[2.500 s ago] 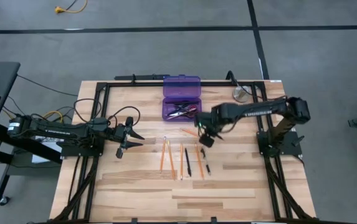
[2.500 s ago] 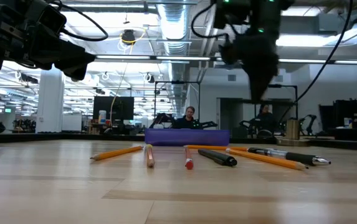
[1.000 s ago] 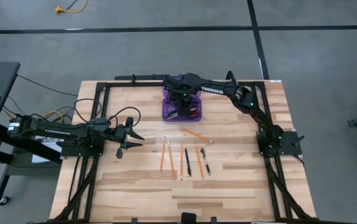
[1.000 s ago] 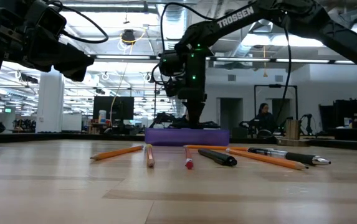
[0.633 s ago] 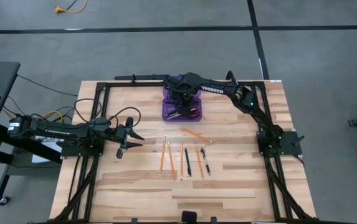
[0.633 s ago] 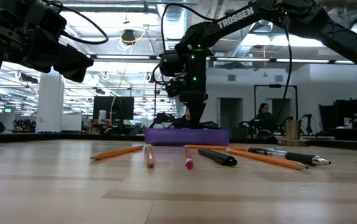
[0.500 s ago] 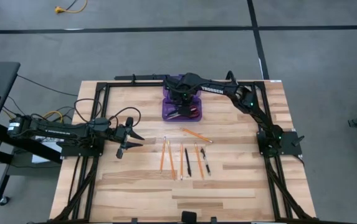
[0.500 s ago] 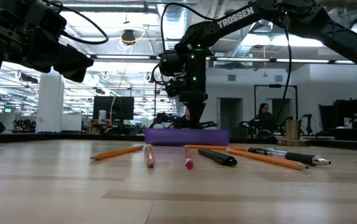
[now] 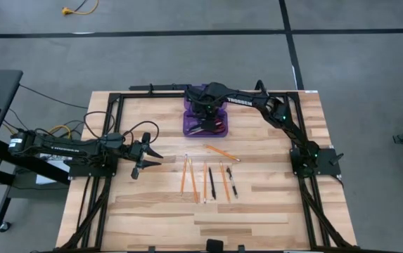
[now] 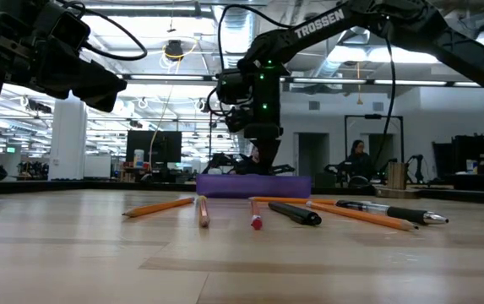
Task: Pick & place school supplies into a supply box
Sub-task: Put the black pen into the violet supply box, then put the orange pencil into the violet supply box
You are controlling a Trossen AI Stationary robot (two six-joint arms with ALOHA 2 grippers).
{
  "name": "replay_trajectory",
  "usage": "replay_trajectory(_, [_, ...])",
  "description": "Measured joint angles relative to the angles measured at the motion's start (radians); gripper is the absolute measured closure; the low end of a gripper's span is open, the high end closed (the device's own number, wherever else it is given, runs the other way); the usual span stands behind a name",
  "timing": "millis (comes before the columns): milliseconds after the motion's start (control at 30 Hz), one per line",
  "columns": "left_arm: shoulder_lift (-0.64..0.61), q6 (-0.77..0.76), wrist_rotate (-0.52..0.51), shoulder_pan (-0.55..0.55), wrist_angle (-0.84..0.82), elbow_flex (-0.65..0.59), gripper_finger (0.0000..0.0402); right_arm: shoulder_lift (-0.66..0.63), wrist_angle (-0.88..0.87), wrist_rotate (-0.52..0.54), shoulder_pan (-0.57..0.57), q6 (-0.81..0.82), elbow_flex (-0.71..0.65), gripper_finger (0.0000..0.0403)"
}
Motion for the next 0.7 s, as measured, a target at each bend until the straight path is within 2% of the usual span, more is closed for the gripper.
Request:
replay_trajectory(200, [0.000,0.000,0.000,0.000,0.000,0.000,0.0291,0.000,-0.022,-0.001,0.000,0.039,0.000,0.0338])
replay_trajectory(500, [0.000,-0.001,0.000,0.000,0.000,0.000,0.0291,0.000,-0.028,0.004,0.012,0.031,0.000,0.0278])
replay_trajectory(700, [0.000,-0.001,0.000,0.000,0.001,0.000,0.0291,-0.011,-0.117,0.007,0.018,0.047,-0.001,0.0264])
